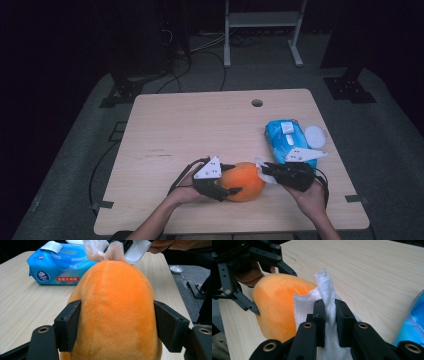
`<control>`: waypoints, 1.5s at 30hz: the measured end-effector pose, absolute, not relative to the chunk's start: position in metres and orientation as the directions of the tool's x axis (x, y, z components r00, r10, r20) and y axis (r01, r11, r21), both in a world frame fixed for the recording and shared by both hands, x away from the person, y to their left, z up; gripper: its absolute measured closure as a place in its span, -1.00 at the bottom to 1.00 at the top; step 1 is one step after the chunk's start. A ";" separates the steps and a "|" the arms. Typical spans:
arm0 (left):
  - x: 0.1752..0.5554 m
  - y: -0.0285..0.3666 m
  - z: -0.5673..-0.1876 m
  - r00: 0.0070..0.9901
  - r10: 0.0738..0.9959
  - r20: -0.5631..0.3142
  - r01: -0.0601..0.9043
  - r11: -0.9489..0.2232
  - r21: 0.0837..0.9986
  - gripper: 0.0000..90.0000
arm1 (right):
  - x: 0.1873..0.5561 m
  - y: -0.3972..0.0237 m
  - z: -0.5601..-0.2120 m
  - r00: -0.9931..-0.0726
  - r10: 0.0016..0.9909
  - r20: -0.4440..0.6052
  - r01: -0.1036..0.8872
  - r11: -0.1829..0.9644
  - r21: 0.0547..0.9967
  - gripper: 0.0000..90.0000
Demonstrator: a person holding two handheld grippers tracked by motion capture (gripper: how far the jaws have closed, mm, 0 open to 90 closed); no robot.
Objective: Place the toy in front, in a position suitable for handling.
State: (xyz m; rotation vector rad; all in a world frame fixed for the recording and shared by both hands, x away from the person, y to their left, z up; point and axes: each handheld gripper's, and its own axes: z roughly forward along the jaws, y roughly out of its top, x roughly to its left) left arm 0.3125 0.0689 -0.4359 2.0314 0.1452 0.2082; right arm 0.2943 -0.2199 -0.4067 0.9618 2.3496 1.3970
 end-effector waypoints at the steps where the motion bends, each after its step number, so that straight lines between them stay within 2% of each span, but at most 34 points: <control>1: 0.312 0.068 -0.436 0.977 0.193 0.086 0.011 -0.452 0.892 -0.39 | 0.293 -0.217 -0.405 -0.757 0.644 0.109 0.404 0.332 0.852 0.75; 9: 0.309 0.065 -0.435 0.978 0.183 0.104 -0.008 -0.460 0.888 -0.40 | 0.283 -0.194 -0.394 -0.807 0.586 0.067 0.329 0.353 0.876 0.75; 21: 0.314 0.069 -0.436 0.977 0.202 0.065 0.030 -0.437 0.899 -0.40 | 0.295 -0.225 -0.409 -0.746 0.657 0.112 0.417 0.329 0.847 0.75; 32: 0.306 0.058 -0.433 0.973 0.202 0.110 -0.004 -0.463 0.886 -0.41 | 0.282 -0.191 -0.393 -0.811 0.580 0.071 0.323 0.342 0.883 0.75; 41: 0.309 0.059 -0.433 0.973 0.214 0.086 0.019 -0.447 0.894 -0.41 | 0.293 -0.213 -0.403 -0.763 0.637 0.114 0.396 0.320 0.861 0.75; 45: 0.308 0.057 -0.434 0.972 0.219 0.085 0.022 -0.445 0.895 -0.42 | 0.286 -0.198 -0.396 -0.780 0.620 0.080 0.353 0.331 0.875 0.75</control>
